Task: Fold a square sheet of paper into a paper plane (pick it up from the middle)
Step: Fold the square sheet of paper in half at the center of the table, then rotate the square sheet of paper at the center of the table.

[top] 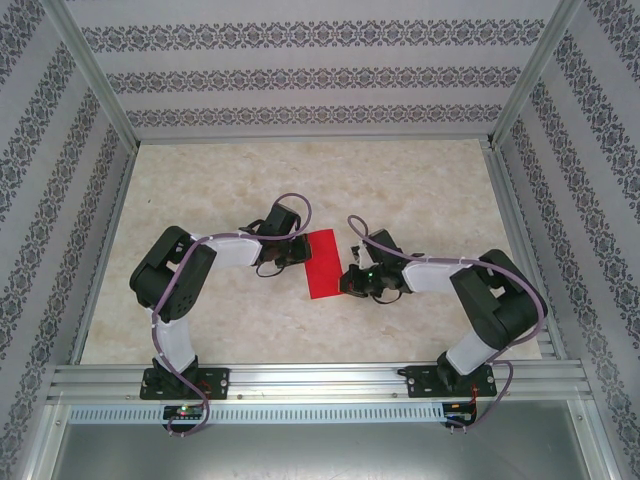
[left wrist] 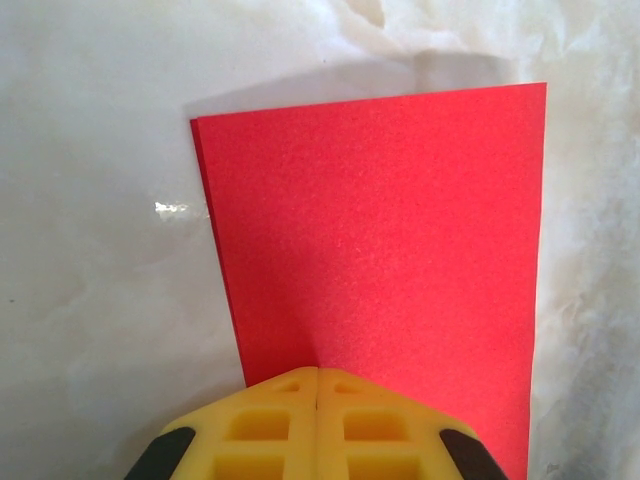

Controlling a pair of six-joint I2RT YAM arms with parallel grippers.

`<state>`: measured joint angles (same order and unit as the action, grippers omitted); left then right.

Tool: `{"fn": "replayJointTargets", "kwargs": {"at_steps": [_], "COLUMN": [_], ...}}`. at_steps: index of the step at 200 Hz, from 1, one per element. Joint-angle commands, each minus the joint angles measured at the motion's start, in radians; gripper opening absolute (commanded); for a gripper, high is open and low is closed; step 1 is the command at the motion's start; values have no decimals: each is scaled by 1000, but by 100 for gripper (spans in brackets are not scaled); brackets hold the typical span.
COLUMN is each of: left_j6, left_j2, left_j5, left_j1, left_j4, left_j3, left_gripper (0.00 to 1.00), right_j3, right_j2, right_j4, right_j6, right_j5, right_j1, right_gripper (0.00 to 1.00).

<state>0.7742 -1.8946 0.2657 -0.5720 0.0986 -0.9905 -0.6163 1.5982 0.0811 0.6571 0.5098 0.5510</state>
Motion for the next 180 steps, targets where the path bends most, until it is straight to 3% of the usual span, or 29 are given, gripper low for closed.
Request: {"fn": "replayJointTargets", "kwargs": {"at_steps": [1, 32, 62, 95, 132, 180], "left_j6": [-33, -93, -131, -107, -50, -15], "left_j2": [-141, -119, -50, 70, 238, 386], "left_j5": [-156, -127, -44, -20, -35, -26], "left_j1": [-6, -7, -6, 11, 80, 147], "left_j4": [259, 268, 258, 271, 257, 259], "left_j3": [47, -21, -105, -166, -62, 81], "left_gripper": [0, 0, 0, 23, 36, 39], "right_j3": [19, -61, -156, -260, -388, -414], "right_j2": [-27, -105, -137, -52, 95, 174], "right_j4": [193, 201, 236, 256, 284, 363], "right_j6": [-8, -17, -35, -53, -61, -12], "right_j5": [-83, -88, -182, -243, -261, -311], "right_j1": [-16, -16, -13, 10, 44, 83], "right_gripper": [0, 0, 1, 1, 0, 0]}}
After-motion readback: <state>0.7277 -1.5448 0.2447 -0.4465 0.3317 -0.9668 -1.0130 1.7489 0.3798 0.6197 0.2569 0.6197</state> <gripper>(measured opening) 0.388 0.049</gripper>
